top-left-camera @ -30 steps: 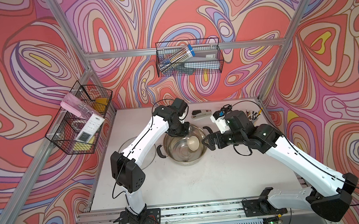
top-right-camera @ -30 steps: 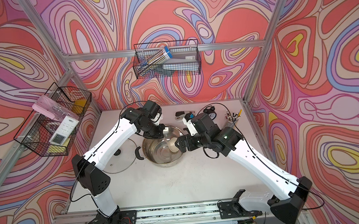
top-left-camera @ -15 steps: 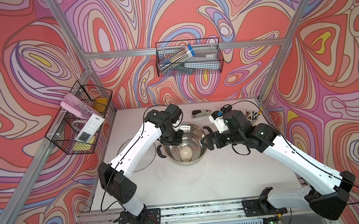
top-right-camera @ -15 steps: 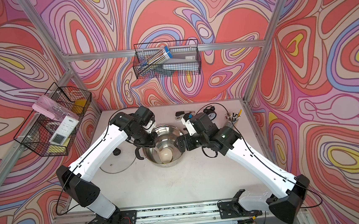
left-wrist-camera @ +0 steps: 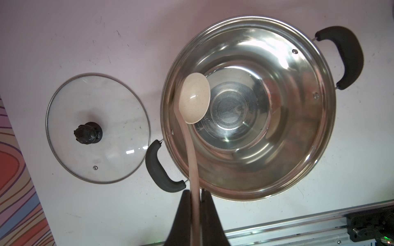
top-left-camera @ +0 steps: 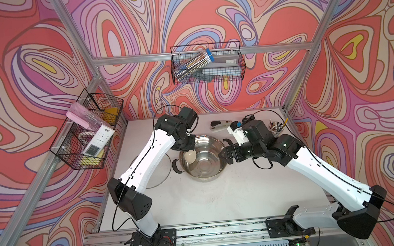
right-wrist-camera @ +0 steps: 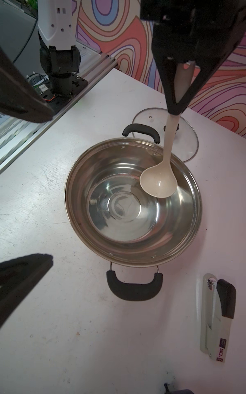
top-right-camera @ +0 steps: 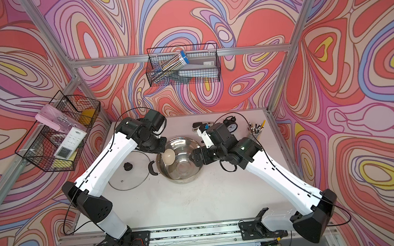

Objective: Stir the soup with a spoon
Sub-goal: Stir the soup in the pan with a stick.

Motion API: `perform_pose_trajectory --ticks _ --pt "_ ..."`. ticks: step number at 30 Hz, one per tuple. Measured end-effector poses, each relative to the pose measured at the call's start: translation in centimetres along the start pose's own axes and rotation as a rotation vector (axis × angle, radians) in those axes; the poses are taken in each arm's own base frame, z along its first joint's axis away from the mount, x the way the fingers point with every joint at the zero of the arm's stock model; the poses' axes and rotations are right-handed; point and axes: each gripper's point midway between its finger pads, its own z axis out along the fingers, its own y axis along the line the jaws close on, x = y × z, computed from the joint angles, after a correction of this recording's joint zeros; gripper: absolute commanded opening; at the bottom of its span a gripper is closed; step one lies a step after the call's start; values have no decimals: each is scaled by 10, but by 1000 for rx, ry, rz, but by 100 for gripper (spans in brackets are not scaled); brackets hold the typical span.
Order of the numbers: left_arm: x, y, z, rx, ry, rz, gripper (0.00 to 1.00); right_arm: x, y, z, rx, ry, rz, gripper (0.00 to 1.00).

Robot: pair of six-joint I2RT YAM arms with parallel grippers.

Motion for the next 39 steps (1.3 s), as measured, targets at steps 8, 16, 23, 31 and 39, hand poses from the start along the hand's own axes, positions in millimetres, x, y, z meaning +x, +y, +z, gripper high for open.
perform_pose_trajectory --ticks 8,16,23,31,39 --pt "-20 -33 5 124 -36 12 0 1 0 -2 0 1 -24 98" --pt "-5 -77 5 226 -5 90 0 4 -2 0 -10 -42 -76 98" --pt "26 -73 15 221 71 63 0 2 1 -4 -26 -67 -126 98" --pt "51 -43 -1 146 86 36 0 3 7 3 -52 -32 -127 98" --pt "29 -8 -15 59 24 -30 0 10 17 14 -89 10 -153 98"
